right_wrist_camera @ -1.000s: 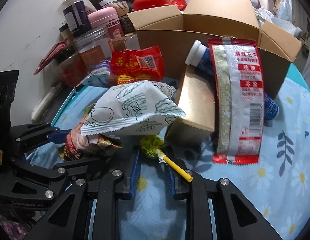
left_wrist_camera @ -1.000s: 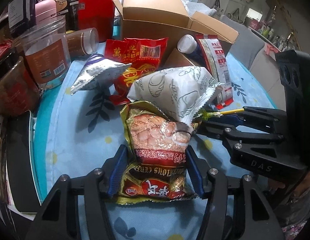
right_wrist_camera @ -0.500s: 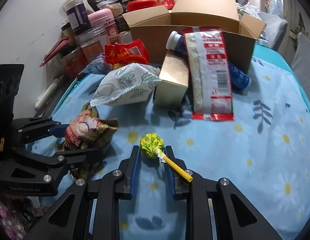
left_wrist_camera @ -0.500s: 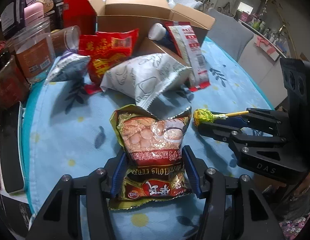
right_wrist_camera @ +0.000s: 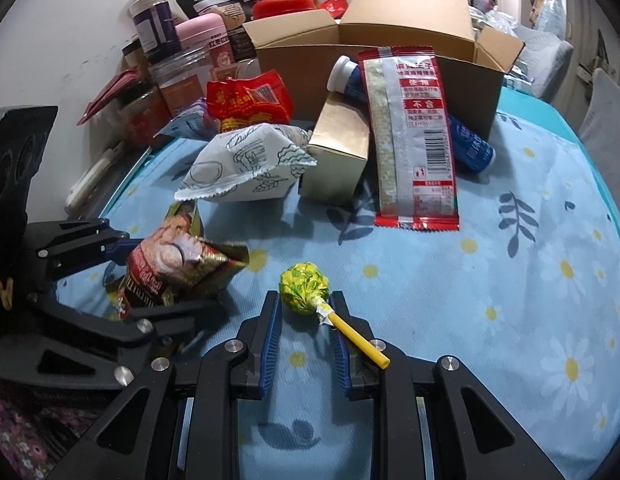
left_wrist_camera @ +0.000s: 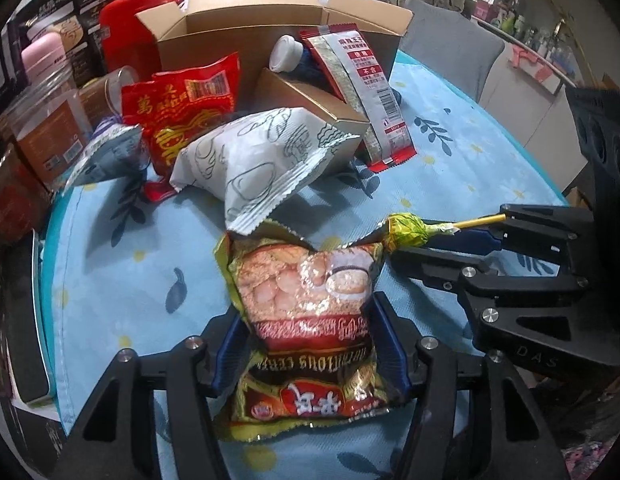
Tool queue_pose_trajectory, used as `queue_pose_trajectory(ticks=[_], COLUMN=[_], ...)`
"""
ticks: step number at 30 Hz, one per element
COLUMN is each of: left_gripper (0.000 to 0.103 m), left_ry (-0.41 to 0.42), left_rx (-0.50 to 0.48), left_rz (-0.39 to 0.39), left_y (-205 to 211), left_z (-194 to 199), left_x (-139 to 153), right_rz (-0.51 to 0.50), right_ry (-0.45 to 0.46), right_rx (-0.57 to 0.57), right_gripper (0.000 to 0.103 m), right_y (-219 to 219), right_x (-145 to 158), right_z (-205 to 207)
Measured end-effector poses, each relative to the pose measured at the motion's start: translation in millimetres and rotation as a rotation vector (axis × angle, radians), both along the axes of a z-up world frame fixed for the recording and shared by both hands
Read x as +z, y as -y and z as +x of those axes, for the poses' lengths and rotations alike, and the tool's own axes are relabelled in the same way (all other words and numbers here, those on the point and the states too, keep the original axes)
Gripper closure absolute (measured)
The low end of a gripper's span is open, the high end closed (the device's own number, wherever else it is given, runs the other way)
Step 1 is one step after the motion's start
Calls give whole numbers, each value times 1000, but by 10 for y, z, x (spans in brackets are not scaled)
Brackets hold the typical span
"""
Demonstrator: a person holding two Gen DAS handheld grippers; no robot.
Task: Organize snacks
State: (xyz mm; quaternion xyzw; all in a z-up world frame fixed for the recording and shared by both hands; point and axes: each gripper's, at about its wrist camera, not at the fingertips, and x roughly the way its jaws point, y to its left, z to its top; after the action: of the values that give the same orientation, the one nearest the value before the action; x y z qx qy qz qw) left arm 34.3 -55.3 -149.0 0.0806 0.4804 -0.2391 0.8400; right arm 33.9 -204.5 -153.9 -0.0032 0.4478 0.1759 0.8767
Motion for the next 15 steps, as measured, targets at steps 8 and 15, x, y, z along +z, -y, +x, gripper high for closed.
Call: queue_pose_trajectory(ticks=[8,15], left_gripper=[41,46], left_ry=[20,58], left_rx=[-2,1], left_rz=[20,18], left_y=[50,13], left_z=[41,39], left_x=[-27,-27], right_rz=[-5,4], right_ry=[7,17], right_rx=[0,2], right_gripper=[79,79], right_y=[-3,-11], right_x=[-6,-15], right_z=[45,71])
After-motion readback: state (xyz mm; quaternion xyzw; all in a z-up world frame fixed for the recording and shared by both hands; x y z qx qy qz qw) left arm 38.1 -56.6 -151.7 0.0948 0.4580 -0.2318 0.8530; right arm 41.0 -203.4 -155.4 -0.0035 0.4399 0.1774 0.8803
